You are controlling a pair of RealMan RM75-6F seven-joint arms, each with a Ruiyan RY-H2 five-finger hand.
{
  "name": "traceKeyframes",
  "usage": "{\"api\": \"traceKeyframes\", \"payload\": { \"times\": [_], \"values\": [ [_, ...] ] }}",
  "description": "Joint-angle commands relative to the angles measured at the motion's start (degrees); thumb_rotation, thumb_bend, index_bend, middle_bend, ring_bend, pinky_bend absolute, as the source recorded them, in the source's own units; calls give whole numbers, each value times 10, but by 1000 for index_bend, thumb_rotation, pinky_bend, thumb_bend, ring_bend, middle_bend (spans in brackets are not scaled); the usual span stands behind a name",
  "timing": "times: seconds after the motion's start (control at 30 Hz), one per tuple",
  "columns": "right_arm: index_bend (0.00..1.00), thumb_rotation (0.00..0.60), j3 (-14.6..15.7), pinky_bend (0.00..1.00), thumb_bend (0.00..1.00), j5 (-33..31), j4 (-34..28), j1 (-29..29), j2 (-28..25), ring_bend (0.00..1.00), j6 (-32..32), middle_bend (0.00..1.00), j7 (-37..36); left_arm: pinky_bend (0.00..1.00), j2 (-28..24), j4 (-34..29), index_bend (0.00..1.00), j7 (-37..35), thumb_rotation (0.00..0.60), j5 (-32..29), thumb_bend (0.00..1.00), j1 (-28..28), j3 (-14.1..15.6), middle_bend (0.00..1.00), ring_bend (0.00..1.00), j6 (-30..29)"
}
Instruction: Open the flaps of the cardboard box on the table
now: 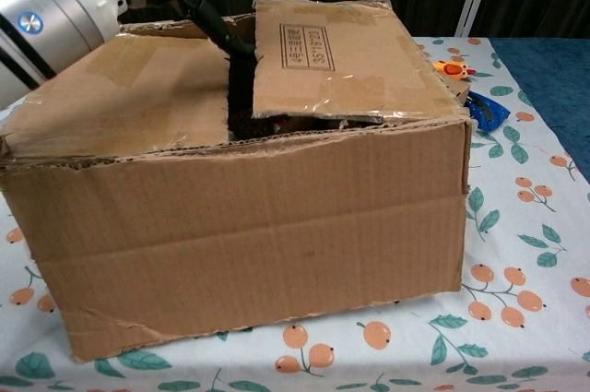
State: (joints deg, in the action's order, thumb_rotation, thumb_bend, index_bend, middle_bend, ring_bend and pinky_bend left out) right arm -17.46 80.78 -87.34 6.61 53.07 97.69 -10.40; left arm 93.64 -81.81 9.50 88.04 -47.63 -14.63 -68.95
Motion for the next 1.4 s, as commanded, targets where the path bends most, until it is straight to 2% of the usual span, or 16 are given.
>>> {"api": "traceKeyframes", "payload": {
  "times": [0.03,0.17,0.33,0.43,0.67,0.83,1.07,1.27,1.4],
  "values": [
    [0,600,-1,0,189,-3,6,-2,0,0,-1,0,-8,181,7,-9,0,-3,600,-35,49,-16,-37,0,37,8],
    [0,600,-3,0,190,-5,12,-3,0,0,-1,0,-18,180,8,-22,0,4,600,-73,44,-35,-77,0,37,17],
    [0,600,-5,0,190,-5,14,-4,-1,0,1,0,-23,180,16,-35,0,16,600,-108,42,-60,-103,0,37,37],
    [0,600,-7,0,190,-6,13,-5,-1,0,3,0,-24,180,30,-33,0,22,600,-120,41,-85,-115,0,37,51],
    [0,600,-8,0,191,-8,15,-10,0,0,7,0,-31,180,71,-6,0,28,600,-187,36,-161,-172,0,37,92],
    [0,600,-10,0,191,-10,17,-13,-2,0,10,0,-39,179,105,16,0,38,600,-206,35,-198,-173,0,37,99],
    [0,600,-9,0,192,-12,27,-16,1,0,8,0,-50,178,154,86,0,37,600,-225,36,-251,-177,0,29,112],
    [0,600,-9,0,192,-11,33,-16,2,0,4,0,-58,178,171,119,0,33,600,-219,36,-264,-163,0,29,107],
    [0,600,-8,0,192,-7,34,-15,3,0,5,0,-57,178,160,123,0,31,600,-211,35,-257,-155,0,29,98]
  ]
}}
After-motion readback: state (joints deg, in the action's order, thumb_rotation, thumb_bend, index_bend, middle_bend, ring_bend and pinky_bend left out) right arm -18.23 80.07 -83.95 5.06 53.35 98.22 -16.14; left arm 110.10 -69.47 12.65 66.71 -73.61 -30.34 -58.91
